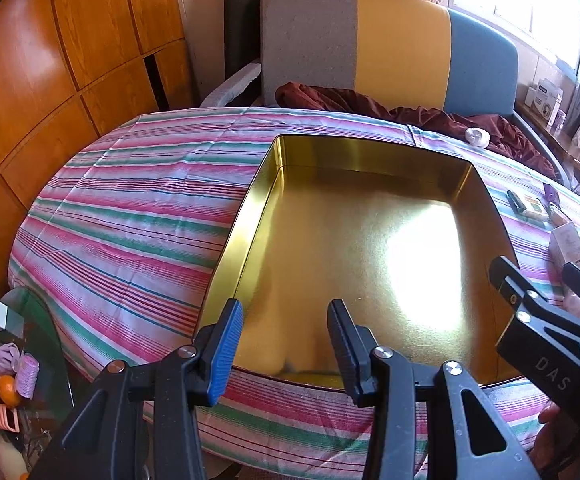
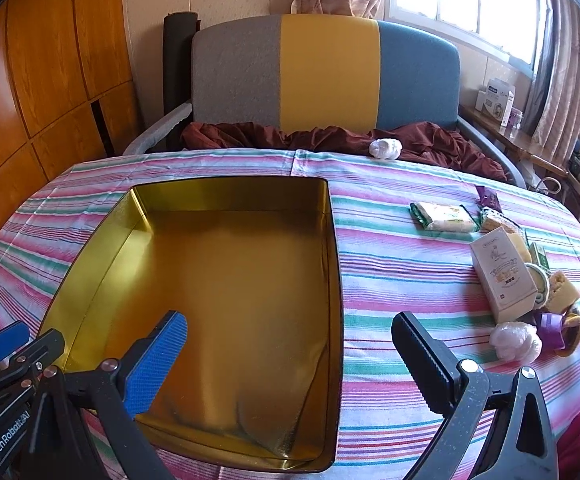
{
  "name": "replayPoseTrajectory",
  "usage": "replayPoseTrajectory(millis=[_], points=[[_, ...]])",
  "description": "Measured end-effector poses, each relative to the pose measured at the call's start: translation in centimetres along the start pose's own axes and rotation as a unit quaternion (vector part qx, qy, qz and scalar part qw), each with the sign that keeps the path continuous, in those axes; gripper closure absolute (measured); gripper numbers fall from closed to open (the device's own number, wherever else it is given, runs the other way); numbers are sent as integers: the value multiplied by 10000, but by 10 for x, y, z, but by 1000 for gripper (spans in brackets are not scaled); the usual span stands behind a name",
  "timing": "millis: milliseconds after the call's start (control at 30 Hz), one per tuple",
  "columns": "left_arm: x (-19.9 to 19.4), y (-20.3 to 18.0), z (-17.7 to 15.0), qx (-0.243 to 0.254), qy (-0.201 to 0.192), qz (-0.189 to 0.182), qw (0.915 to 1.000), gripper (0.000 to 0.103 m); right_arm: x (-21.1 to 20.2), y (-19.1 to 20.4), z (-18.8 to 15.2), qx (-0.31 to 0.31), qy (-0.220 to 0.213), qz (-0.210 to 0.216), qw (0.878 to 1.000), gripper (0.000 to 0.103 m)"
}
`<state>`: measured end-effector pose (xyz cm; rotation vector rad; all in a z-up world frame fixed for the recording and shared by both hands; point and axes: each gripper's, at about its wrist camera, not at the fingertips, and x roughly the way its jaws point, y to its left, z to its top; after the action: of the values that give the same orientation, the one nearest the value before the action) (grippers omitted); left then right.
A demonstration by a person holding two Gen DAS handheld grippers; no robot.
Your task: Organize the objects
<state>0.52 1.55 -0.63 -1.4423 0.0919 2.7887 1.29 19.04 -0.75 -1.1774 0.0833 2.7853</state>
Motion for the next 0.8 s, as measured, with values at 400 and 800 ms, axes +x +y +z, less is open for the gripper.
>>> replayPoseTrajectory(millis=[400, 800], points=[[2, 1, -2, -81, 66, 3, 9999, 59, -5, -2, 0, 30, -84, 189, 9998, 0], [6, 4, -4, -221, 215, -236, 9992, 59, -16, -14, 0, -26, -381, 99, 9992, 0]])
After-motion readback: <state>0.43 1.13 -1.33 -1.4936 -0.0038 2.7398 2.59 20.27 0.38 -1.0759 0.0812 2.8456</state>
